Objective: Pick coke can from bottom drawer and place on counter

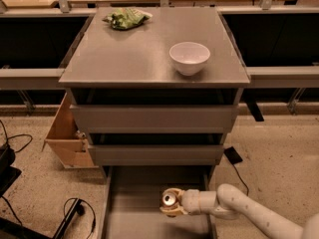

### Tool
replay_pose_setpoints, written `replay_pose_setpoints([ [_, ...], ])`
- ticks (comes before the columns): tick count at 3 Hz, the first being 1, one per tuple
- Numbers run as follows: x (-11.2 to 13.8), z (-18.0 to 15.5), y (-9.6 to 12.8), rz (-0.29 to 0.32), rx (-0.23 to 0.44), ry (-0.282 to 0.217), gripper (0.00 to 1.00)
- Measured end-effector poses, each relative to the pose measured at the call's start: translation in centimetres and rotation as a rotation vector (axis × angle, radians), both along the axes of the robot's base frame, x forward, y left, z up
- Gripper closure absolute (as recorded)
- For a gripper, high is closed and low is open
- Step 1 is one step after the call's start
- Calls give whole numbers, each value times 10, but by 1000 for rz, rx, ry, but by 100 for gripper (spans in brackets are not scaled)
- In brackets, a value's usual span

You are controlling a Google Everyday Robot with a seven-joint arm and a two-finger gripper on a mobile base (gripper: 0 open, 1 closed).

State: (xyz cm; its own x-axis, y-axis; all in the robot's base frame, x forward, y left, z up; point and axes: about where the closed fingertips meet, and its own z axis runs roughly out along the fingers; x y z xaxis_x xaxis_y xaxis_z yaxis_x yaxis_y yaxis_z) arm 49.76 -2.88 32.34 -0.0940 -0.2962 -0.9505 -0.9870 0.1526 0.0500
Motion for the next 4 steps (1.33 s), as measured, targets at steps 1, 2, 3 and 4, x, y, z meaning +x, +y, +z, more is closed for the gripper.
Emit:
replay_pose_setpoints([
  [1,-32,130,-12,10,33,22,100],
  [2,-25,233,-27,16,27,-15,100],
  [3,36,373,-25,-30,21,-64,100],
  [4,83,429,-33,-147,-34,-24,100],
])
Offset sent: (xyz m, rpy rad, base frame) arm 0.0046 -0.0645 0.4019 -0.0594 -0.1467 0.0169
